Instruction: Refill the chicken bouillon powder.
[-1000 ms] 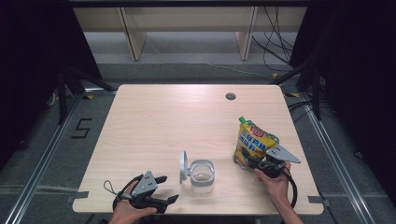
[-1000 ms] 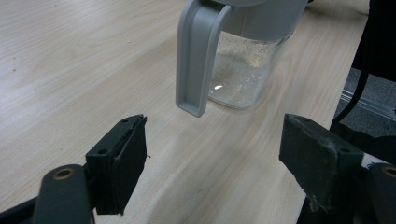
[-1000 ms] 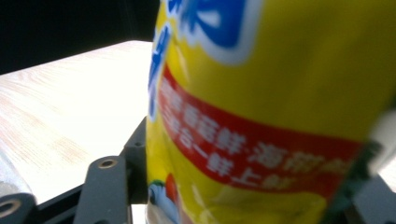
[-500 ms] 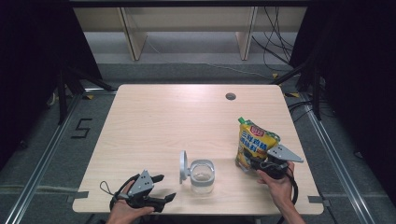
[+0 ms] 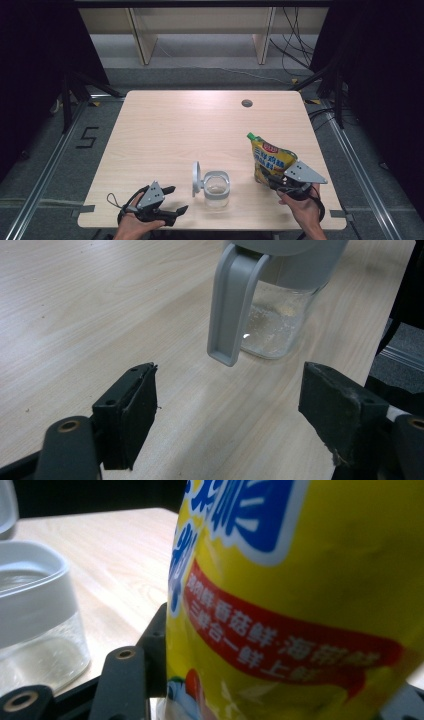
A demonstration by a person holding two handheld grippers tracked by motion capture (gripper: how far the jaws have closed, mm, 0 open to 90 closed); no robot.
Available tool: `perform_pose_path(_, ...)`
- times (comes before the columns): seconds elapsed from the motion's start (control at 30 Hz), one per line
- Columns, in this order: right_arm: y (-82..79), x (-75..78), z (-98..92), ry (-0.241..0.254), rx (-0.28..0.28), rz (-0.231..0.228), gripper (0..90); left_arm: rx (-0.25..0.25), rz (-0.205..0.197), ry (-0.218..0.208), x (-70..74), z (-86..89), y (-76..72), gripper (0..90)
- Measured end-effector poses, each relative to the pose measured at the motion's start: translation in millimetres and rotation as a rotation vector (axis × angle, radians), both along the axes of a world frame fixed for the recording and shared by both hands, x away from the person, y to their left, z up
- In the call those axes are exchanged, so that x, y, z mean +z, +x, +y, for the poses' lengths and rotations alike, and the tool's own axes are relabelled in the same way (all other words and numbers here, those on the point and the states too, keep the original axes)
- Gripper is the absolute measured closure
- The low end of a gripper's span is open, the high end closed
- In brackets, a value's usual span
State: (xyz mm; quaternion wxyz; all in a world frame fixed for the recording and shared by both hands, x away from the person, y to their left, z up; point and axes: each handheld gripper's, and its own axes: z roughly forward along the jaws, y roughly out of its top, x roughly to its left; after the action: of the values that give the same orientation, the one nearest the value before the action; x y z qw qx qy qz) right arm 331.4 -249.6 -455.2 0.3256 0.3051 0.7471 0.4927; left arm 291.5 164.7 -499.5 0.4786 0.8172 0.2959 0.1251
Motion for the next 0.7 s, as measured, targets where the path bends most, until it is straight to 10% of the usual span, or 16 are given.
perform_pose_path(0.7, -46.0, 13.8, 45.4, -0.604, 0.159, -0.195, 45.8, 0.005, 0.009, 0.005, -0.4, 1.9, 0.0, 22.6)
